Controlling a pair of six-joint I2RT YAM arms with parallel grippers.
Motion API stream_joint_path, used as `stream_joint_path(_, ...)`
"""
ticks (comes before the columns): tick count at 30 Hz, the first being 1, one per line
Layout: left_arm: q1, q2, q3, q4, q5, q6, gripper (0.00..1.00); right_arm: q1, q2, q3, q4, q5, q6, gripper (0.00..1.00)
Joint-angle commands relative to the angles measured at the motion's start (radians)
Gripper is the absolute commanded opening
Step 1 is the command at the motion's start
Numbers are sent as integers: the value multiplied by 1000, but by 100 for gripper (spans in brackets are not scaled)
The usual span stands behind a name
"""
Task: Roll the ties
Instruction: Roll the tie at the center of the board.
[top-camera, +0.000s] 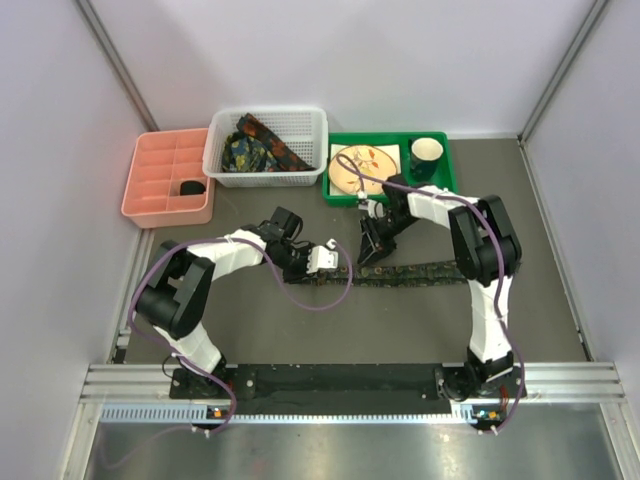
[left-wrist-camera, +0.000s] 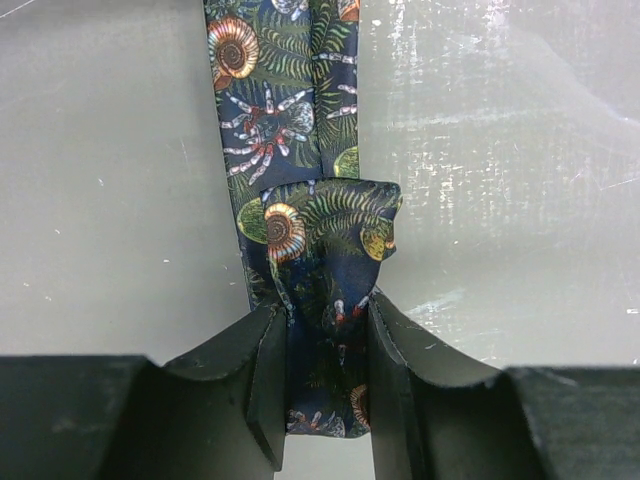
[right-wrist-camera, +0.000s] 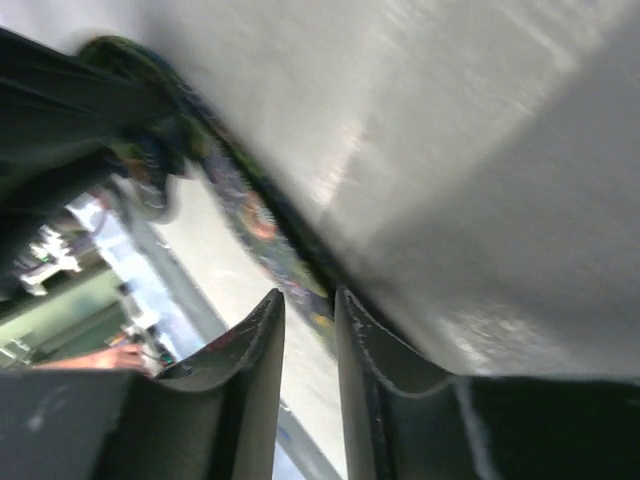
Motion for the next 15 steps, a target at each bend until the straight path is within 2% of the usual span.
stream_joint_path(1,-2,-15,-12,-15,-28,-30,36,31,-100,-14,163,-180,168,30)
stream_joint_path(2,-2,-18,-11,-15,-29,-30,37,51,-103,-32,206,-193,209,34)
stream_joint_path(7,-2,-14,-8,-16,-28,-41,37,120,-58,-64,370,-242,352,34)
stream_joint_path(15,-2,-6,-4,-16,-32,-41,38,165,0,-62,437,-254,400,35)
